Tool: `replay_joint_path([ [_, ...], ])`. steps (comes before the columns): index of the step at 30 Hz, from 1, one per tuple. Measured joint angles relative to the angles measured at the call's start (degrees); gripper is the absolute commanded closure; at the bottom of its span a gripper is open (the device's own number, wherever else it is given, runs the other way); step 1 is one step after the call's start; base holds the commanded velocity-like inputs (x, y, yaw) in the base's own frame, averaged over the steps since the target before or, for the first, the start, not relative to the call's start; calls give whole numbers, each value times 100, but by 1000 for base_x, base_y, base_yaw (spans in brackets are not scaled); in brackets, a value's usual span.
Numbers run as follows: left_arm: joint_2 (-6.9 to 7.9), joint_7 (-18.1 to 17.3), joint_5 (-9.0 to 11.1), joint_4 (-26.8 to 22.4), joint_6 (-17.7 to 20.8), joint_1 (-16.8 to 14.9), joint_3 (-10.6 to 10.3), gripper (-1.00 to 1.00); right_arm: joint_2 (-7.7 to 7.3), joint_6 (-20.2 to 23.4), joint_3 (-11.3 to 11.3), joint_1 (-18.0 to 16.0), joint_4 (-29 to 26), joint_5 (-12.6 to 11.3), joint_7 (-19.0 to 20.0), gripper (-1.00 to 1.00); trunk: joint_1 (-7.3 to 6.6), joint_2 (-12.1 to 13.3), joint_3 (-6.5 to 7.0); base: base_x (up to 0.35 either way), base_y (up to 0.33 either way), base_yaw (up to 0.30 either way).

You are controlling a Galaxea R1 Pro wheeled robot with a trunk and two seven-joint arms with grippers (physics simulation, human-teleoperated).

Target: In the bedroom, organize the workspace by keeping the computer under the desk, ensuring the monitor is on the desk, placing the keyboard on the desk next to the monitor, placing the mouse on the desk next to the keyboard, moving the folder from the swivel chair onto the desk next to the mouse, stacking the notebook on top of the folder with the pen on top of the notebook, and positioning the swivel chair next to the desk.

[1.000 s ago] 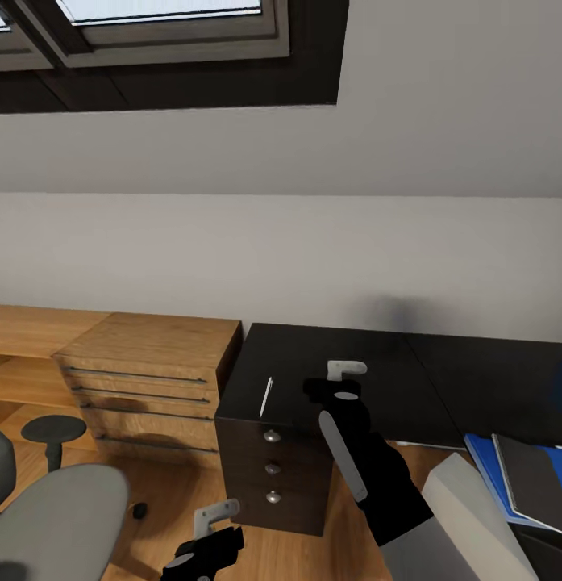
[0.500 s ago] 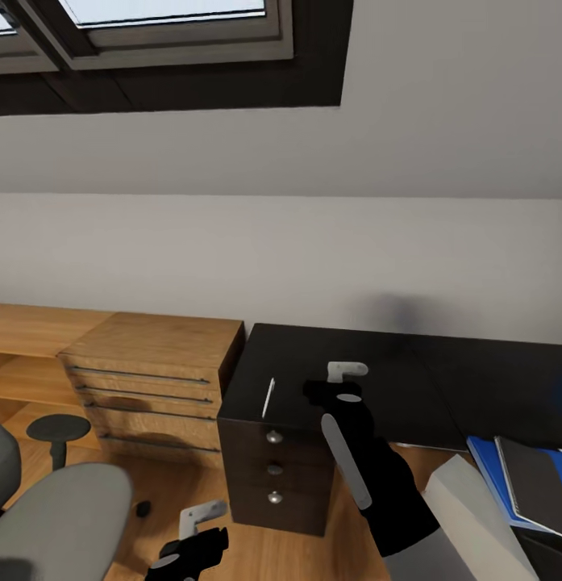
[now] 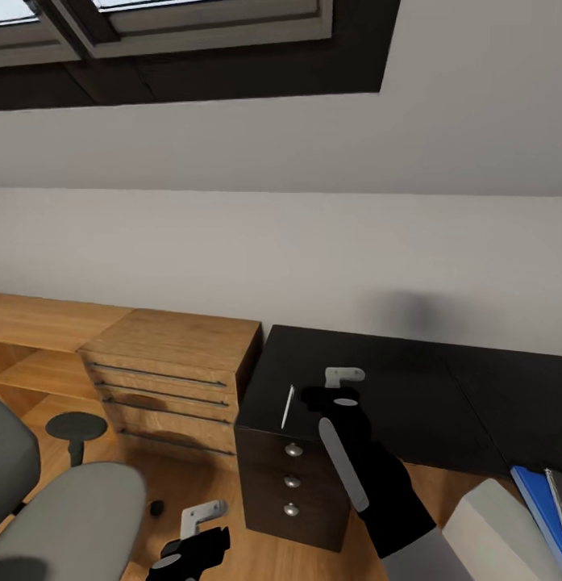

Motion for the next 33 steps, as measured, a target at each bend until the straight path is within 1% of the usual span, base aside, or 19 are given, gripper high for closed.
replay_joint_path([
  [4, 1, 2, 1, 1, -3, 0, -93, -100, 0, -19, 25, 5, 169, 6, 7, -100, 0, 0, -2, 249, 183, 10],
  [6, 3, 5, -1, 1, -7, 0, -131, -100, 0, -153, 133, 7, 477, 11, 21, -100, 0, 0, -3, 184, 141, 2],
  [7, 4, 6, 2, 3, -4, 0, -143, -100, 0, -404, 273, 5, 767, 16, 25, -100, 1, 0, -3, 75, 58, 1],
  [9, 4, 6, 6, 4, -2, 0, -152, -100, 0, -546, 334, 1, 984, 32, 26, -100, 2, 0, -3, 32, 25, 0],
  [10, 4, 6, 9, 4, -1, 0, -156, -100, 0, -618, 364, -5, 1197, 33, 26, -100, 2, 1, -3, 13, 10, 0],
  [13, 5, 6, 4, 4, -1, 0, -158, -100, 0, -688, 375, -10, 1398, 38, 25, -100, 3, 0, -3, 60, 50, 0],
  [14, 4, 7, 2, 11, -6, 0, -163, -100, 0, -1127, 375, -69, 2132, 27, 25, -100, 1, 0, -4, 187, 156, 0],
  [16, 4, 7, -5, 17, -8, 0, -181, -100, 0, -1373, 379, -189, 2549, 31, 20, -100, 1, 0, -3, 110, 80, 0],
  [17, 4, 6, -6, 20, -10, 0, -190, -100, 0, -1570, 379, -312, 2815, 28, 20, -100, 2, 1, -2, 39, 26, 0],
  [20, 4, 6, -2, 21, -10, 0, -193, -100, 0, -1622, 380, -343, 2887, 28, 68, -100, 2, 0, -3, 21, 14, 0],
  [22, 2, 6, 0, 24, -10, 0, -196, -100, 0, -1645, 380, -356, 2934, 44, 249, -100, 3, 0, -3, 6, 4, 0],
  [24, -2, 3, 3, 28, -10, 0, -198, -100, 0, -1666, 378, -359, 2957, 67, 332, -100, 3, 0, -3, 3, 2, 0],
  [27, -9, -4, 7, 46, -10, 0, -201, -100, 0, -1810, 374, -362, 2957, 93, 420, -100, 3, 0, -3, 2, 1, 0],
  [29, -8, -8, 2, 51, -10, 0, -201, -100, 0, -1874, 380, -362, 2943, 98, 425, -100, 3, 0, -3, 0, 0, 0],
  [30, 24, 23, 36, 19, -11, 1, -234, -100, 0, -1841, 347, -330, 2911, 66, 393, -100, 3, 0, -3, 0, 0, 0],
  [31, 56, 24, 17, -13, -27, 0, -223, -100, 0, -1808, 315, -319, 2879, 35, 361, -100, 3, 0, -3, 0, 0, 0],
  [33, 62, 22, 12, -78, -30, 1, -217, -100, 0, -1799, 251, -338, 2815, 3, 296, -100, 3, 0, -2, 0, 0, 0],
])
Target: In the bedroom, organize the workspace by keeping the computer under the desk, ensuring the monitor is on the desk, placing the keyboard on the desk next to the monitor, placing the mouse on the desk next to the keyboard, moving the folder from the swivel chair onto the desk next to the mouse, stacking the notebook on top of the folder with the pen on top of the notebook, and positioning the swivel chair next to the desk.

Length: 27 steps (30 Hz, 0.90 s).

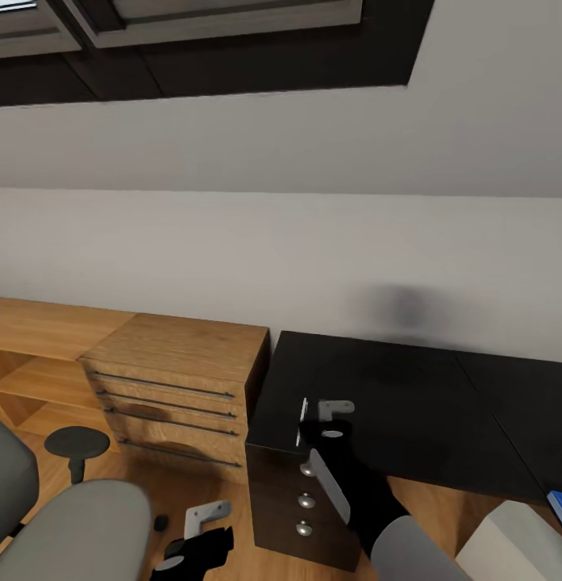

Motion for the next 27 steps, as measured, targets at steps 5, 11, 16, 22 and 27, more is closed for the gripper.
replay_joint_path([
  [5, -95, -5, -20, -161, 0, -1, 20, -100, 0, -98, 59, -52, -33, 65, 75, -100, 0, 0, 0, 0, 0, 0],
  [11, -91, -7, -28, -354, 5, 2, 23, -100, 0, -293, 113, -75, 160, 95, 127, -100, 0, 0, 0, 0, 0, 0],
  [16, -82, -7, -28, -514, 3, 0, 22, -100, 0, -322, 118, -77, 212, 97, 130, -100, 0, 0, 0, 0, 0, 0],
  [22, -69, -14, -29, -707, 9, 1, 27, -100, 0, -343, 119, -78, 214, 116, 125, -100, 0, 0, 0, 0, 0, 0],
  [27, -67, -15, -33, -806, 10, 1, 26, -100, 0, -357, 117, -78, 215, 121, 123, -100, 0, 0, 0, 0, 0, 0],
])
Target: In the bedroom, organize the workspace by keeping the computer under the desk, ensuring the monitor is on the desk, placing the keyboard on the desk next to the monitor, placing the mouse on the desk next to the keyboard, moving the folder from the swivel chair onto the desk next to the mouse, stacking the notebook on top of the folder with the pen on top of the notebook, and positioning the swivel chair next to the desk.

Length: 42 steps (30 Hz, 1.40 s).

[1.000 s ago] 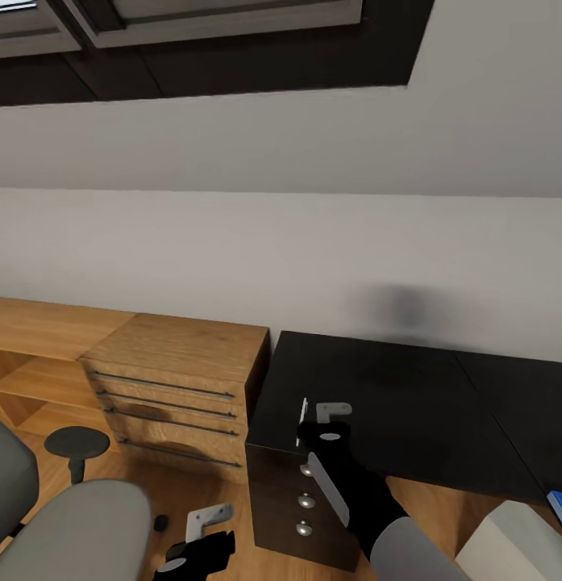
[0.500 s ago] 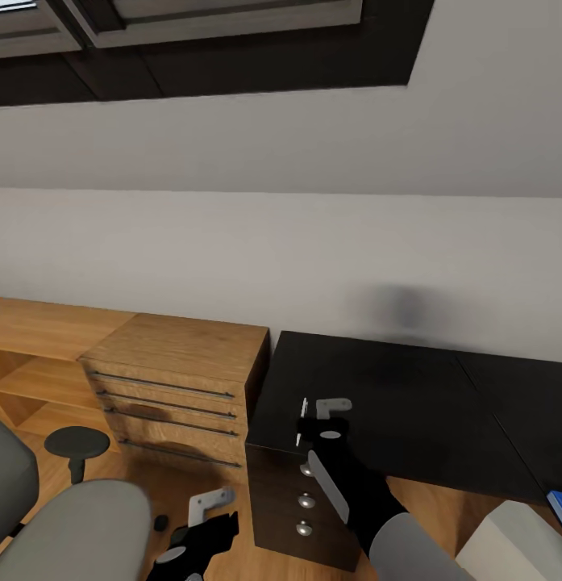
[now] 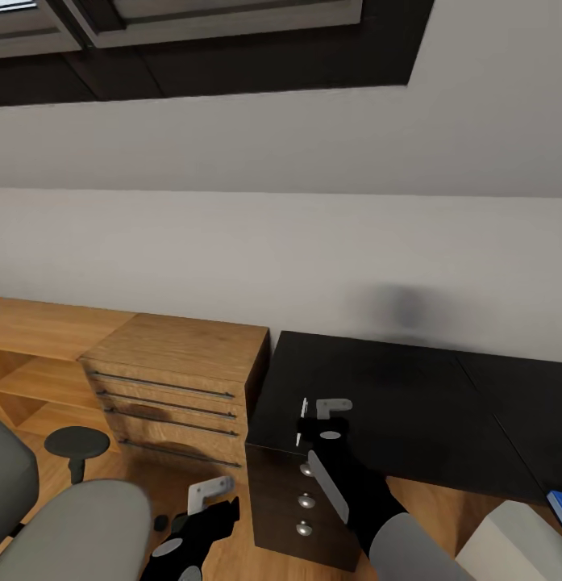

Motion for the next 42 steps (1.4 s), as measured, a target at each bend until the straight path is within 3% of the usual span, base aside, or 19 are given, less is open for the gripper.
replay_joint_path([
  [21, 7, -1, -1, 0, 6, 1, 12, -100, 0, -7, -6, 0, -35, -6, -8, -100, 0, 0, 0, 0, 0, 2],
  [42, 60, 0, 9, -1, 6, -1, 16, -100, 0, -1, -6, 0, -35, -6, -9, -100, 0, 0, -114, 7, 0, 133],
])
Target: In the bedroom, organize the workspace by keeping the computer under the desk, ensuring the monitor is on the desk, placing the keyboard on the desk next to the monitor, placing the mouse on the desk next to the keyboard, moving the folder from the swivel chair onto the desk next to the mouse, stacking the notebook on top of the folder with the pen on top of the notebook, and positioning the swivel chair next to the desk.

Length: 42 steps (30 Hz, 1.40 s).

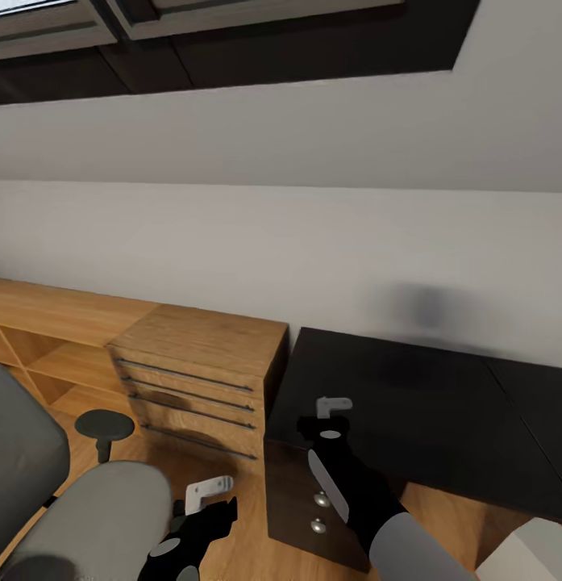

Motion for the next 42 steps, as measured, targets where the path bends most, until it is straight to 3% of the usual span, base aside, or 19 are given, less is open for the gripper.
replay_joint_path([
  [26, 13, -2, 30, -57, 3, 1, 74, -100, 0, 1, -11, 0, 86, -19, 26, -100, 0, 0, -3, 137, 0, 2],
  [36, 10, 7, 48, -270, 3, 0, 131, -100, 0, -14, -43, -87, 585, -26, 34, -100, 0, 0, -3, 5, 0, 0],
  [42, 10, 7, 51, -386, 3, 11, 131, -100, 0, -396, -168, -449, 1407, -45, 44, -100, 0, 0, -3, 0, 0, 0],
])
